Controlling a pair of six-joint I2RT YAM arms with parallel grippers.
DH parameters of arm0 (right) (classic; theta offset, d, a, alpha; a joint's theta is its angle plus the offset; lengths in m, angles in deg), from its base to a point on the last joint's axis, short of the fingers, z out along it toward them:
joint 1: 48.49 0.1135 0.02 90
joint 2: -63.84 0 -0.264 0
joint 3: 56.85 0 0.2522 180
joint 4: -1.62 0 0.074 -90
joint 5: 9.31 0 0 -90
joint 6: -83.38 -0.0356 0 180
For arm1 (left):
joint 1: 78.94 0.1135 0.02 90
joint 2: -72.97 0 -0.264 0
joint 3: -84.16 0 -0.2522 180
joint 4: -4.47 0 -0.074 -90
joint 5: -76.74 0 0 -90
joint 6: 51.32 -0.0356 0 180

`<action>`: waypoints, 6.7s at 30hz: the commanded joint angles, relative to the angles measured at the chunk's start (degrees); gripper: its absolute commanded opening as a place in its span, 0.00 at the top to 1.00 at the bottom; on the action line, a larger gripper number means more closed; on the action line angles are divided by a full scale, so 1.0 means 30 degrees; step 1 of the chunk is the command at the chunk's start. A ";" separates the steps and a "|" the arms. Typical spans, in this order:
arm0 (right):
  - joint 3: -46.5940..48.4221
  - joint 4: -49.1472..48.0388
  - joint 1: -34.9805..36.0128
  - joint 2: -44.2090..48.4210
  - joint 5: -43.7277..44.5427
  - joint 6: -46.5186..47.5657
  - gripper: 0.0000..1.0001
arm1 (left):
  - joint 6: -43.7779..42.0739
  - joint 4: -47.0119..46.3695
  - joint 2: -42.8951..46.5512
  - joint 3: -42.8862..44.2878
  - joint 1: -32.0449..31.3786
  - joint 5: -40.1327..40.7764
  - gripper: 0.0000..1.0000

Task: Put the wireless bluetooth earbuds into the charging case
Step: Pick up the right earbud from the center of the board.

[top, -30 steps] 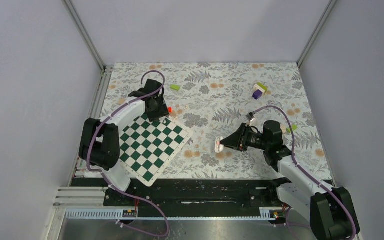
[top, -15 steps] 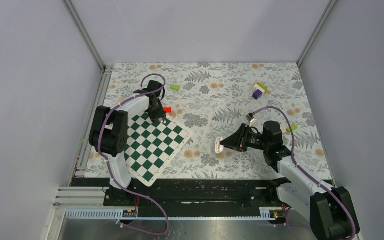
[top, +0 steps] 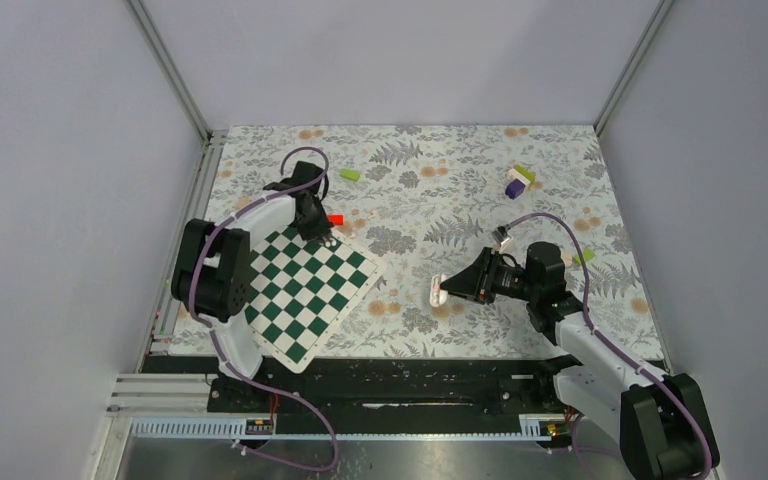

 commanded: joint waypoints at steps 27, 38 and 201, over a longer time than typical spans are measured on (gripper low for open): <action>0.0172 0.0575 0.0164 0.1236 0.0217 0.0437 1.00 | 0.3468 -0.3447 0.1209 -0.2234 -0.7647 -0.3625 0.83; 0.0268 0.0259 0.0153 0.0874 0.0082 0.0432 1.00 | 0.1152 -0.1906 0.2934 -0.1741 -0.8107 -0.3571 0.59; 0.3122 1.2546 -0.1740 0.5738 0.4710 0.4972 1.00 | -1.2259 -0.5476 0.0015 -0.1141 -1.4593 0.3192 0.62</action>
